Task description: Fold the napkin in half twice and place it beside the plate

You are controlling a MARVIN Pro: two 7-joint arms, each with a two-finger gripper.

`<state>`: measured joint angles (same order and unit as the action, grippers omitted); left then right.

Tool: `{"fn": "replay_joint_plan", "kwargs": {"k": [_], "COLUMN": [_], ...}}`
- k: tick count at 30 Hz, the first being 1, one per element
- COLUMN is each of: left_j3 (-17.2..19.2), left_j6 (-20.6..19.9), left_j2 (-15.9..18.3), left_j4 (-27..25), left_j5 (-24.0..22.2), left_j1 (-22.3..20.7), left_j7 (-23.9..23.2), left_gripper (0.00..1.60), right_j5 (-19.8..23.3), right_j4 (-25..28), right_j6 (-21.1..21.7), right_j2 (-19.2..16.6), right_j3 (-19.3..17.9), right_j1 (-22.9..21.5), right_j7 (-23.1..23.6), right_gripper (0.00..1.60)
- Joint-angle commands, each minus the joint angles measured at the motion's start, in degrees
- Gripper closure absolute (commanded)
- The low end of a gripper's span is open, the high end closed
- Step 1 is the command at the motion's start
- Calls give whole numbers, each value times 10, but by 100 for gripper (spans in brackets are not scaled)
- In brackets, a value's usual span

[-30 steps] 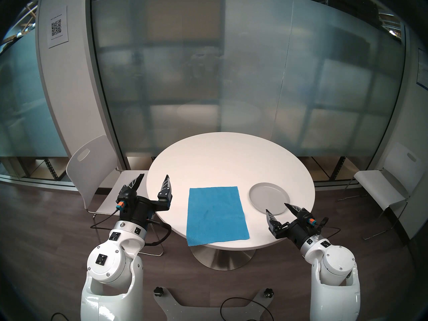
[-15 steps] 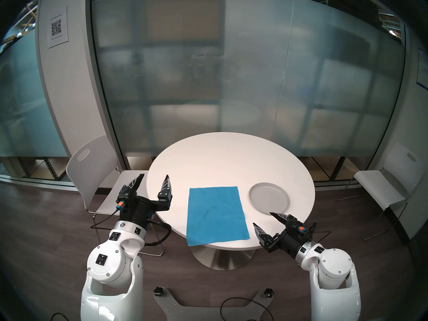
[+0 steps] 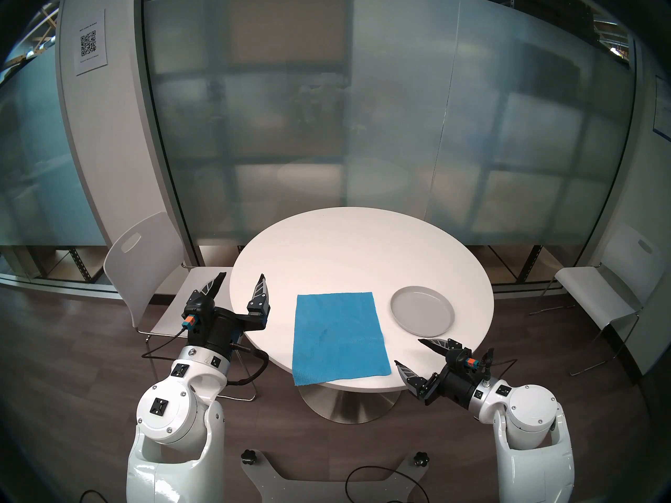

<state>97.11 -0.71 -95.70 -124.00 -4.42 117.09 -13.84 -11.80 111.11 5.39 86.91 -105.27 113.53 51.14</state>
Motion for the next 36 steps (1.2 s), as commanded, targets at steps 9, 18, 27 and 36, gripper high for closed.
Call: {"fn": "replay_joint_plan", "kwargs": {"k": [9, 18, 27, 36], "left_j3": [0, 0, 0, 0], "left_j6": [1, 1, 1, 1], "left_j2": [0, 0, 0, 0], "left_j4": [-11, -11, -11, -11], "left_j5": [0, 0, 0, 0], "left_j1": [0, 0, 0, 0], "left_j7": [0, 0, 0, 0], "left_gripper": [0, 0, 0, 0], "right_j5": [-6, -21, -31, -43], "right_j4": [-21, -40, -48, -51], "right_j6": [-14, -12, -11, -10], "right_j2": [6, -3, -14, -17], "right_j3": [35, 62, 72, 77], "right_j1": [-28, -48, -56, -53], "right_j7": [0, 9, 28, 37], "right_gripper": [0, 0, 0, 5]}}
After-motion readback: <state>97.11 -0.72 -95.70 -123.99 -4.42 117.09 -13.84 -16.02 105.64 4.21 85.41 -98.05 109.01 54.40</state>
